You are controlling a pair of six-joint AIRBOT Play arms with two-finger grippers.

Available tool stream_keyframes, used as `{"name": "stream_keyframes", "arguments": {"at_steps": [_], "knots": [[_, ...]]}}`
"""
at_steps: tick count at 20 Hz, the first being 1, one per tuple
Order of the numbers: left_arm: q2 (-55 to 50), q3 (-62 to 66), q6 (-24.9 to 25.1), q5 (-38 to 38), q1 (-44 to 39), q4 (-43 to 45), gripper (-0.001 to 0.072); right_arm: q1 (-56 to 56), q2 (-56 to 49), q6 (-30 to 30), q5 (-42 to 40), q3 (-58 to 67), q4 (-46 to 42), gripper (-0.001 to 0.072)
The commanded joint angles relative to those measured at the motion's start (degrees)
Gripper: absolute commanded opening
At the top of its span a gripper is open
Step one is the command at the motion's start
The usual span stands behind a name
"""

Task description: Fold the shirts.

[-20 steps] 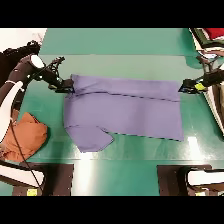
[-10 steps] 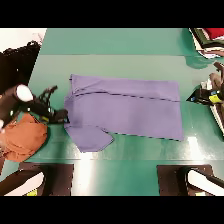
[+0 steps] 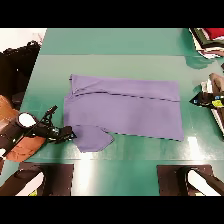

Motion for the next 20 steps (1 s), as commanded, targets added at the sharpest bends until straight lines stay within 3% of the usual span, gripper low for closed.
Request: {"name": "stream_keyframes", "arguments": {"at_steps": [1, 3, 5, 9, 16, 18, 20], "knots": [[0.37, -2.16, -0.09, 4.96, 0.04, -1.97, 0.0397, 0.02, 1.29, 0.07, -0.22, -0.22, 0.02, 0.0441], [0.37, -2.10, -0.09, 8.76, 0.04, -5.07, 0.0391, 0.02, 1.29, 0.07, 0.04, -0.22, 0.17, 0.0441], [0.37, -1.77, 1.51, 10.21, 0.04, -7.58, 0.0029, -0.13, 1.29, 0.04, 1.25, -0.22, 0.52, 0.0441], [0.39, 2.64, 5.68, 5.97, 0.04, -9.18, 0.0021, -4.72, 1.55, 0.02, 7.45, -2.03, -1.81, 0.0441], [0.37, 7.45, 7.56, 3.96, 0.00, -9.11, 0.0021, -15.63, 0.11, -3.63, 7.39, -24.79, 1.07, 0.0500], [0.37, 7.45, 7.98, 3.89, 0.00, -9.14, 0.0021, -15.43, -3.17, -4.22, 5.29, -27.56, 3.63, 0.0493], [0.37, 7.45, 8.57, 3.87, 0.00, -9.14, 0.0021, -15.43, -6.21, -5.62, 3.39, -28.33, 7.04, 0.0436]]}}
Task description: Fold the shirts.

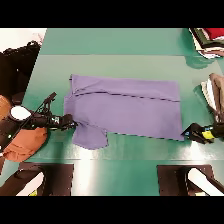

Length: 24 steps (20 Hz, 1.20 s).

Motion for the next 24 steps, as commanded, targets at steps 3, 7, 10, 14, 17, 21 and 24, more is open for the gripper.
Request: {"name": "stream_keyframes", "arguments": {"at_steps": [3, 7, 10, 14, 17, 21, 24], "knots": [[0.04, 0.35, 0.96, -0.17, -0.02, 0.04, 0.0021, -0.74, -5.99, -2.34, -2.67, -3.34, 5.60, 0.0328], [0.94, 0.35, 0.83, -4.26, -0.02, 2.84, 0.0019, -0.74, -3.23, -4.87, -0.87, -3.30, 5.22, 0.0022], [8.63, 0.35, -4.09, -8.85, -0.02, 9.16, 0.0019, -0.74, 3.87, -4.81, 3.08, -0.76, 0.04, 0.0021], [19.47, 0.37, -9.07, -22.64, -0.02, 12.15, 0.0019, -0.74, 13.46, -4.42, 12.72, 5.44, -7.06, 0.0021], [21.57, 2.89, -11.10, -27.45, -0.02, 9.55, 0.0020, -0.72, 17.92, -0.48, 13.73, 9.55, -7.65, 0.0021], [15.69, 9.79, -6.64, -15.82, -0.02, 9.79, 0.0020, 3.74, 11.87, 0.48, 11.76, 17.16, -7.48, 0.0021], [4.22, 14.47, -1.97, -5.79, -0.02, 9.79, 0.0020, 10.49, 2.19, 1.60, 6.12, 24.28, -7.48, 0.0021]]}}
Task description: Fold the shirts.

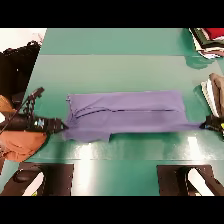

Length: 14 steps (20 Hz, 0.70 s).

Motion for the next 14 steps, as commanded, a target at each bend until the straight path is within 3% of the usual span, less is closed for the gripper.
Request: {"name": "stream_keyframes", "arguments": {"at_steps": [1, 7, 8, 9, 10, 11, 13, 14], "knots": [[-11.69, 5.79, 5.18, 11.65, 0.00, 0.04, 0.0021, 6.34, -9.94, 2.62, -5.57, 8.35, -0.39, 0.0021], [-35.26, 19.32, 7.91, 20.35, 0.00, -0.13, 0.0022, 9.75, -30.47, 3.34, -9.07, 24.28, 7.54, 0.0022], [-37.40, 21.07, 7.80, 21.77, 0.00, -0.13, 0.0024, 9.75, -33.05, 3.32, -9.68, 26.62, 9.25, 0.0054], [-38.64, 22.53, 7.45, 22.45, 0.00, -0.17, 0.0059, 9.68, -35.15, 3.32, -9.68, 28.74, 10.45, 0.0236], [-39.19, 23.78, 7.15, 22.62, 0.00, -0.22, 0.0345, 9.46, -37.13, 3.30, -9.18, 30.91, 11.30, 0.0381], [-39.17, 25.00, 7.06, 22.08, 0.00, -0.20, 0.0569, 8.96, -38.49, 3.26, -7.96, 32.52, 11.78, 0.0397], [-39.17, 27.89, 7.10, 17.35, 0.11, -0.20, 0.0530, 7.26, -40.00, 1.64, -4.70, 34.01, 11.63, 0.0418], [-39.15, 29.18, 7.15, 14.29, 0.11, -0.24, 0.0530, 5.88, -39.98, 0.83, -3.87, 33.31, 11.63, 0.0467]]}}
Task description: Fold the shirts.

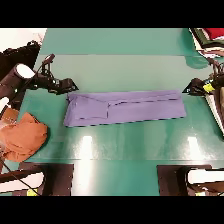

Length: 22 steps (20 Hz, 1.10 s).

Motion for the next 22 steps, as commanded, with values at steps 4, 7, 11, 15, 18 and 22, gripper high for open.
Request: {"name": "stream_keyframes", "arguments": {"at_steps": [4, 7, 11, 15, 18, 22], "knots": [[-1.51, 4.96, 0.24, -9.29, -0.17, -4.52, 0.0093, -8.02, -2.89, -5.22, 4.44, -2.36, 2.16, 0.0574], [-1.51, 4.96, 0.20, -6.75, -2.64, -5.38, 0.0022, -11.50, -4.24, -8.68, 3.21, -6.34, 7.15, 0.0574], [-1.64, 4.92, -0.44, -1.92, -8.72, -5.33, 0.0021, -11.21, -10.27, -10.10, 4.83, -6.49, 12.33, 0.0568], [-2.95, 4.90, -4.61, 1.79, -13.97, -5.33, 0.0021, -7.23, -13.86, -11.06, 4.46, -6.47, 12.31, 0.0542], [-5.88, 4.94, -5.90, 3.74, -18.45, -5.99, 0.0021, -4.83, -13.68, -13.29, 4.52, -6.45, 12.26, 0.0155], [-12.09, 7.32, -7.37, 8.31, -24.98, -8.41, 0.0021, -4.22, -9.49, -14.10, 4.94, -4.74, 14.71, 0.0021]]}}
